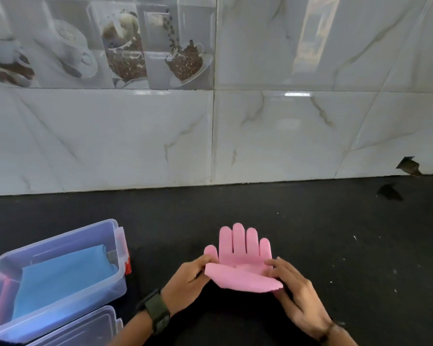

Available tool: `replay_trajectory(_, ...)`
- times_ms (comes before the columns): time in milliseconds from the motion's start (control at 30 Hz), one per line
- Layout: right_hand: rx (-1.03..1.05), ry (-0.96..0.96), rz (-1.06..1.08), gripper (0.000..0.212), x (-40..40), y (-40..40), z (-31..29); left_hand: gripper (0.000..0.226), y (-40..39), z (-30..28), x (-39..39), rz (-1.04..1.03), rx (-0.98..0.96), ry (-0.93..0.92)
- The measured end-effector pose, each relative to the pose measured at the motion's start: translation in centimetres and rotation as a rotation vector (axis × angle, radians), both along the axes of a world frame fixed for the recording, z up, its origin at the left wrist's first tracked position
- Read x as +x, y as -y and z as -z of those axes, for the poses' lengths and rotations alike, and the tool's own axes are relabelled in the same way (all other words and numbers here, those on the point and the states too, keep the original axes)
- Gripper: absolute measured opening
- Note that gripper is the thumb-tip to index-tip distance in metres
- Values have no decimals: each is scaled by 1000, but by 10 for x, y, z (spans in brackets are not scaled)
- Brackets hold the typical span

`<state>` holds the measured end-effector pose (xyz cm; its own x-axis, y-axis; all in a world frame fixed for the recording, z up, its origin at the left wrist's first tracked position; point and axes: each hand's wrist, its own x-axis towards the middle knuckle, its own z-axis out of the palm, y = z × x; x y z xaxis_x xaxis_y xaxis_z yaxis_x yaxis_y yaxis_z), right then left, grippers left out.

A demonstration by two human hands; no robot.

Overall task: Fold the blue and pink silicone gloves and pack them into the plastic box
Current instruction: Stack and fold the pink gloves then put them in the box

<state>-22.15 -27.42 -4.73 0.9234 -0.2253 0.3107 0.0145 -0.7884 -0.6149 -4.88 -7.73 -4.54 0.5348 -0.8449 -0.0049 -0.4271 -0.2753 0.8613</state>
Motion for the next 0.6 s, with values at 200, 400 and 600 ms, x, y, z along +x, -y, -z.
replay_trajectory(200, 242, 108, 352, 20, -29, -57, 17, 37, -52, 13, -60, 94, 203, -218)
replay_trajectory(400, 445, 187, 685, 23, 2, -66, 6, 23, -20, -10, -66, -159, -41, 37)
replay_trajectory(600, 127, -185, 858, 17, 51, -33, -8, 27, 49, -18, -41, -581, 271, 111)
